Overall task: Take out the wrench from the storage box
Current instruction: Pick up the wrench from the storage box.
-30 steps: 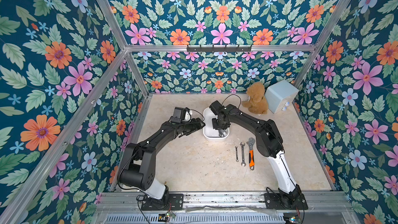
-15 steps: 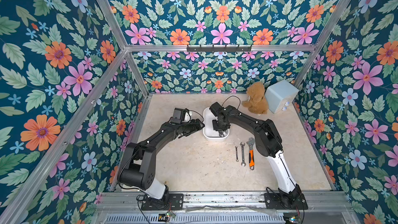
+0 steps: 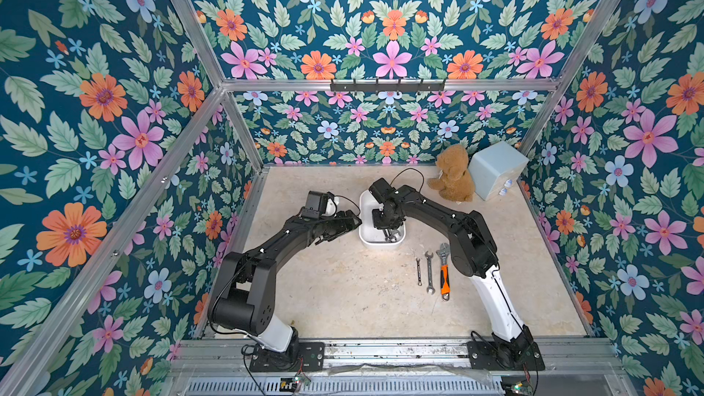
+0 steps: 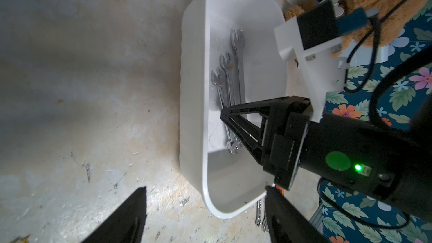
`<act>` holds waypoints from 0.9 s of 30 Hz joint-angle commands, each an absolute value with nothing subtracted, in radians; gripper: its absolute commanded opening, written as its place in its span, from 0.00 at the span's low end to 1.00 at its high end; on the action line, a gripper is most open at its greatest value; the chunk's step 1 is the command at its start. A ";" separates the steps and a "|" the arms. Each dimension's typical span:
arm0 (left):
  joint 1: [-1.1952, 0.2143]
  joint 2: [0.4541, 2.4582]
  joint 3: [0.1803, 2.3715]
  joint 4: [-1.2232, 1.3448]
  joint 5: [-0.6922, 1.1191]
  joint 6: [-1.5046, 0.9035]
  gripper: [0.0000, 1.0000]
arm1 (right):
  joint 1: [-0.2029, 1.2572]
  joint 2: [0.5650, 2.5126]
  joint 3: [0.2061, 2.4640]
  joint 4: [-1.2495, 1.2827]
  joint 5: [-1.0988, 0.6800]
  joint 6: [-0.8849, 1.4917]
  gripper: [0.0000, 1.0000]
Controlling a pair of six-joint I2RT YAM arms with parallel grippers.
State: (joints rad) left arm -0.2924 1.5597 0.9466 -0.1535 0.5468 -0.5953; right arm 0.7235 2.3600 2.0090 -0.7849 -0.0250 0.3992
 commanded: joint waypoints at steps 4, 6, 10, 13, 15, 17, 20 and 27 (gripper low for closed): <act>-0.290 1.559 0.946 -0.151 0.541 -0.578 0.82 | 0.725 2.359 2.033 -0.807 0.000 0.365 0.25; -0.290 1.560 0.946 -0.152 0.542 -0.578 0.83 | 0.726 2.352 2.037 -0.818 0.025 0.327 0.26; -0.290 1.561 0.946 -0.152 0.542 -0.578 0.83 | 0.731 2.347 2.036 -0.822 0.055 0.272 0.31; -0.288 1.559 0.946 -0.151 0.542 -0.578 0.83 | 0.731 2.366 2.045 -0.837 0.057 0.259 0.32; -0.288 1.559 0.946 -0.151 0.541 -0.578 0.83 | 0.732 2.376 2.045 -0.840 0.054 0.259 0.32; -0.287 1.560 0.948 -0.151 0.542 -0.578 0.83 | 0.732 2.381 2.040 -0.840 0.048 0.259 0.32; -0.285 1.563 0.949 -0.152 0.544 -0.578 0.83 | 0.737 2.383 2.030 -0.833 0.044 0.258 0.32; -0.282 1.562 0.951 -0.151 0.547 -0.578 0.83 | 0.748 2.398 2.019 -0.840 0.071 0.261 0.30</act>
